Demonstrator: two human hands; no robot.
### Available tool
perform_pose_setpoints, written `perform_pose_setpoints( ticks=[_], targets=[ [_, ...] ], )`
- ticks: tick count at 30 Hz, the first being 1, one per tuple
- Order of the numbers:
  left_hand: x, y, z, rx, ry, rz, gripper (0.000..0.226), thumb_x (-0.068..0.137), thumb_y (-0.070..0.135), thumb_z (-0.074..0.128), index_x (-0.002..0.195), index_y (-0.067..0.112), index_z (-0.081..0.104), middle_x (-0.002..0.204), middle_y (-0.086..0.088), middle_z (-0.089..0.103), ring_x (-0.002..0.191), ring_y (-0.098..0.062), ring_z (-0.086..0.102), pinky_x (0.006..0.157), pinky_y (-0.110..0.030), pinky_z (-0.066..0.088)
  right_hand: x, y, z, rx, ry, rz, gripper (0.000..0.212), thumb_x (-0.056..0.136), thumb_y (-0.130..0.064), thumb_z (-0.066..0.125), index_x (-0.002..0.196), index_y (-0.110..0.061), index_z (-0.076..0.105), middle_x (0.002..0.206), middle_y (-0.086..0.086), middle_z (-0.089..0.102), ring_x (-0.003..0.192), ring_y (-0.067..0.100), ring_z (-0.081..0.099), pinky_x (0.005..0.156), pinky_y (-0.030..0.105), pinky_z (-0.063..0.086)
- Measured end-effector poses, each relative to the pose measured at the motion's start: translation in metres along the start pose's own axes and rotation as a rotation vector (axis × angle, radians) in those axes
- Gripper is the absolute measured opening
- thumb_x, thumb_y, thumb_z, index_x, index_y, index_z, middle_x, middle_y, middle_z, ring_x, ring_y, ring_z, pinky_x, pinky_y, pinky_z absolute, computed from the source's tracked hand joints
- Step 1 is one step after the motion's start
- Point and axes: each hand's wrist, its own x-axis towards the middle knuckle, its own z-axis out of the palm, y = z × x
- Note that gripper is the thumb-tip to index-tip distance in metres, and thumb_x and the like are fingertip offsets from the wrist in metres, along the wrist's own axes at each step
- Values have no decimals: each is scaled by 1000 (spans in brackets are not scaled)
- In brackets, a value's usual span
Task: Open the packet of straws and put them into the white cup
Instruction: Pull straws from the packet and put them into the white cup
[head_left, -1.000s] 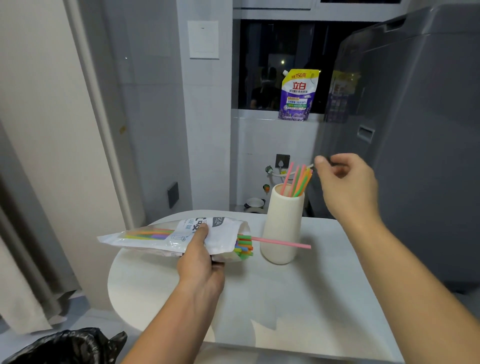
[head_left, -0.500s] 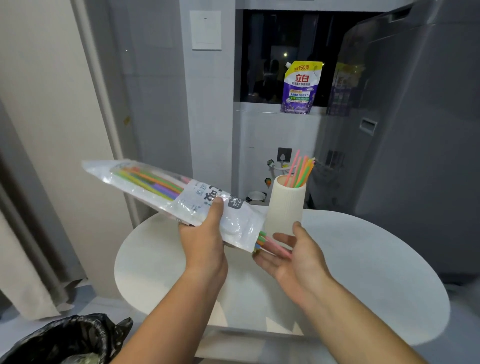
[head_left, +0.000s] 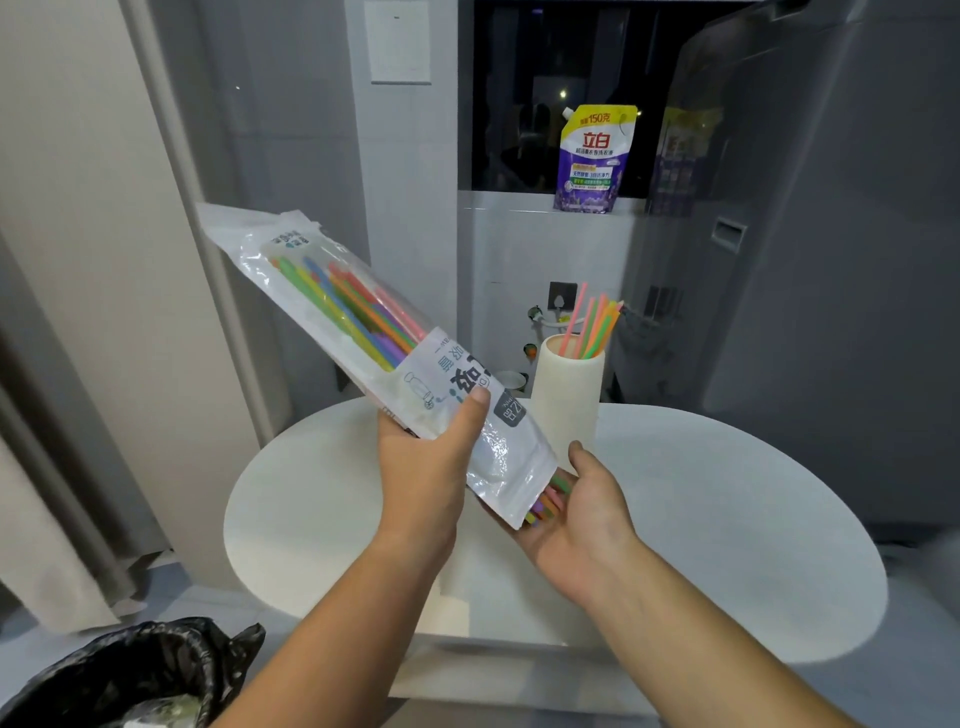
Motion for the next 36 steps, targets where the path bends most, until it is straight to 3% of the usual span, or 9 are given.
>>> perform_pose_setpoints(
  ticks=[3,7,11,15,18,21,30,36],
  targets=[
    [1,-2,1,6,17,3,54,89,3,77,139,7,57,126,-13,74,113,-27,74,95,-43,62,-1,-1,-1,-19,-14,-7,48,102,-44,46,115,-2,66,119,23,71,107,39,67,101,58,49],
    [8,-8,-5,-90,153,-85,47,90,4,77,135,7,62,123,-13,77,111,-30,75,95,-50,61,-3,-1,-2,-115,-110,-97,49,104,-44,43,115,-1,64,103,21,74,95,36,72,87,50,58],
    [16,-12,-15,-227,309,-271,43,93,5,74,134,10,63,123,-8,77,101,-24,77,74,-35,64,-2,-2,-7,-519,-93,-304,40,102,-42,48,109,-8,68,104,16,76,95,28,74,83,43,61],
    [18,-13,-18,-288,368,-346,46,93,6,73,137,9,62,125,-8,76,105,-24,76,68,-31,64,-1,-10,-14,-937,-75,-641,15,93,-33,67,100,-22,73,92,2,74,76,5,65,66,20,51],
    [17,-13,-16,-285,365,-346,47,93,6,73,138,8,62,127,-9,75,101,-23,76,63,-29,65,1,-14,-16,-933,-98,-692,9,90,-22,72,97,-17,76,83,3,72,62,0,59,58,14,45],
    [16,-12,-14,-284,361,-329,47,93,5,73,138,8,62,127,-8,75,93,-19,76,57,-26,63,2,-19,-16,-920,-92,-671,7,90,-15,71,94,-13,76,78,10,73,53,0,57,53,17,46],
    [18,-7,-18,-330,389,-327,47,93,4,73,138,9,61,125,-7,75,84,-16,75,53,-26,62,-3,-38,-19,-743,-63,-599,8,93,-7,65,92,-5,72,67,7,66,55,10,60,55,23,55],
    [16,-12,-17,-311,371,-359,47,92,7,74,137,11,62,123,-6,76,80,-15,76,56,-27,63,-3,-36,-16,-575,-136,-486,5,87,-2,72,92,0,73,71,11,65,60,15,62,63,25,56]
  ],
)
